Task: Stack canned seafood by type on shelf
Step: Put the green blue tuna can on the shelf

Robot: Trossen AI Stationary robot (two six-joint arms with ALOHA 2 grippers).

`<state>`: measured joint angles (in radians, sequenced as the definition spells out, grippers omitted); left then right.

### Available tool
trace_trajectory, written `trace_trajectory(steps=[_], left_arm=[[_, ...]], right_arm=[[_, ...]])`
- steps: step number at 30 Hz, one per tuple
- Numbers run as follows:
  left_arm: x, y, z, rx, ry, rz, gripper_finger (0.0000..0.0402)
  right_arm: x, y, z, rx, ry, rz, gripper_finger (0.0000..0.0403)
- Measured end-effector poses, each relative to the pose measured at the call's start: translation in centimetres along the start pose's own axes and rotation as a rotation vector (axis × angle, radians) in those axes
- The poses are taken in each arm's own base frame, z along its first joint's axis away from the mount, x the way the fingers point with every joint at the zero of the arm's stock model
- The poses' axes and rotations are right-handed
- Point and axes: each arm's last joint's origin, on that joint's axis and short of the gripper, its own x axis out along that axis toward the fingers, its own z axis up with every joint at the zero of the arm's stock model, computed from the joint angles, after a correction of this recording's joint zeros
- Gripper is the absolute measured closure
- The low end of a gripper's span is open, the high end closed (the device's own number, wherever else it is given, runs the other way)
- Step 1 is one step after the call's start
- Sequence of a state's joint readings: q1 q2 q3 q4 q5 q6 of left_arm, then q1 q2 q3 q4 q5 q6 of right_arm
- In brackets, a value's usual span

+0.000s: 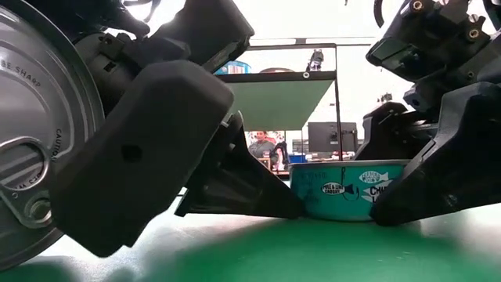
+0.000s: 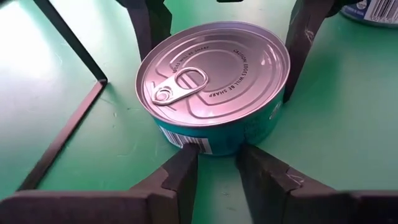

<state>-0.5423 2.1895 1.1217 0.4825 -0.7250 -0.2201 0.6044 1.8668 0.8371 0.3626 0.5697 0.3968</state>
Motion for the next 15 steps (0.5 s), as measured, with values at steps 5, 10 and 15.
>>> trace_trajectory(steps=[5, 10, 15], left_arm=[[0.0, -0.1, 0.1, 0.068, 0.001, -0.010, 0.0299], [0.1, -0.2, 0.4, 0.124, 0.017, -0.014, 0.0299], [-0.3, -1.4, 3.2, 0.201, 0.027, -0.006, 0.0299]], right_arm=[[0.0, 0.1, 0.2, -0.024, -0.005, -0.011, 0.0020], [-0.3, 0.2, 0.6, -0.025, 0.020, -0.011, 0.0025], [-3.2, 0.6, 2.4, -0.030, 0.134, -0.024, 0.0026]])
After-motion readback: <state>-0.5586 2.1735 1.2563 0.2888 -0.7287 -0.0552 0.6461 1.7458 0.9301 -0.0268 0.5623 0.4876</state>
